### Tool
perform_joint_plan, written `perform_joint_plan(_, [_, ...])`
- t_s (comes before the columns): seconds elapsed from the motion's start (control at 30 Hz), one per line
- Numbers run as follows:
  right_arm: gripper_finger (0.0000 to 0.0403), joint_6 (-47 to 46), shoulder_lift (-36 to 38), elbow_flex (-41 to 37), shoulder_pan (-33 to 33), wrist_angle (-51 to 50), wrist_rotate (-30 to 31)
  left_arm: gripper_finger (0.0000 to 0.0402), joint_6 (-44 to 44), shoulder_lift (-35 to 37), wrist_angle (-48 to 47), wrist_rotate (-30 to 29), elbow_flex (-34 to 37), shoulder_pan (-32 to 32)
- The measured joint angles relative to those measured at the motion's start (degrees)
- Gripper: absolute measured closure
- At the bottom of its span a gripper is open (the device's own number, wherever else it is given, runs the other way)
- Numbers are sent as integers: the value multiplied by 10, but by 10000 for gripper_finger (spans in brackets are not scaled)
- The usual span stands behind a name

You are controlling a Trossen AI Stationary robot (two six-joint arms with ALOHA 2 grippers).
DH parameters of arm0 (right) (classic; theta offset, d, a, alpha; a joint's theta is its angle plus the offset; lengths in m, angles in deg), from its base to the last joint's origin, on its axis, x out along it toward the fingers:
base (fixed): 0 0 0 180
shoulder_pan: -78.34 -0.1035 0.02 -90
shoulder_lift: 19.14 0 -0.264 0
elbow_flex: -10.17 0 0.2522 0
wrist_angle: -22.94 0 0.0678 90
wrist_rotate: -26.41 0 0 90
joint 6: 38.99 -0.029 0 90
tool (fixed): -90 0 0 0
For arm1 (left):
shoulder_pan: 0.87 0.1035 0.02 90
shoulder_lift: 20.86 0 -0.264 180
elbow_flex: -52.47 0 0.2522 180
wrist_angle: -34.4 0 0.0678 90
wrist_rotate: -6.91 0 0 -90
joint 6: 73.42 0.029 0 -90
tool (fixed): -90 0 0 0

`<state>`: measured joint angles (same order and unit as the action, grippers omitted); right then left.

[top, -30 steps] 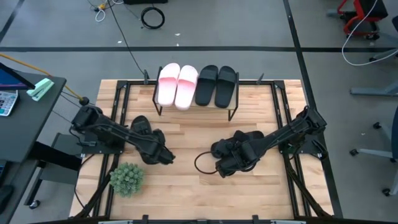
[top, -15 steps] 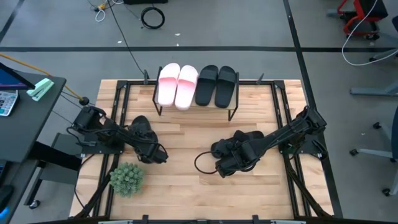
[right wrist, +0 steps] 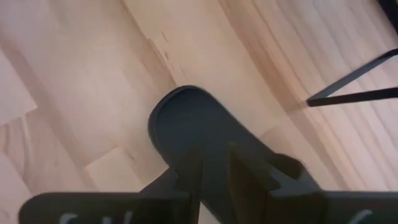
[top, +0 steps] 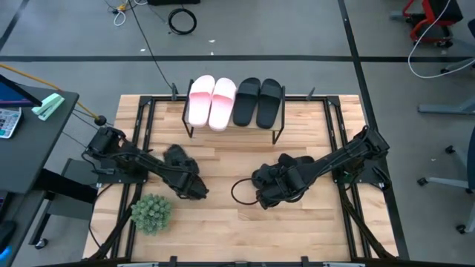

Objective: Pick and place slides into the shelf
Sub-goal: Put the black slides under the shelf

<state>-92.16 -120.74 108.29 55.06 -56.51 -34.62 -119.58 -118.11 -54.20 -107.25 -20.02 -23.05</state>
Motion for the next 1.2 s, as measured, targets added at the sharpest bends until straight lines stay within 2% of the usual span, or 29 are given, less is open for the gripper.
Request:
perform_joint_plan(0.2, [325,12,0,0,18,0,1,390,77,0,24,-47,-85,-12])
perform_joint_plan(0.37, [325,39,0,0,27,0,1,389,179,0,108,-67,-124,-11])
perform_joint_plan(0.53, [325,53,0,0,26,0,6,391,280,0,227,-102,-110,2])
perform_joint_plan(0.63, [325,54,0,0,25,0,6,391,328,0,253,-141,-94,23])
perform_joint_plan(0.73, [325,54,0,0,25,0,6,391,338,0,242,-183,-90,52])
perform_joint_plan(1.03, [325,54,0,0,25,0,6,391,369,-4,231,-191,-89,137])
perform_joint_plan(1.2, [325,54,0,0,25,0,6,391,394,-20,260,-192,-33,163])
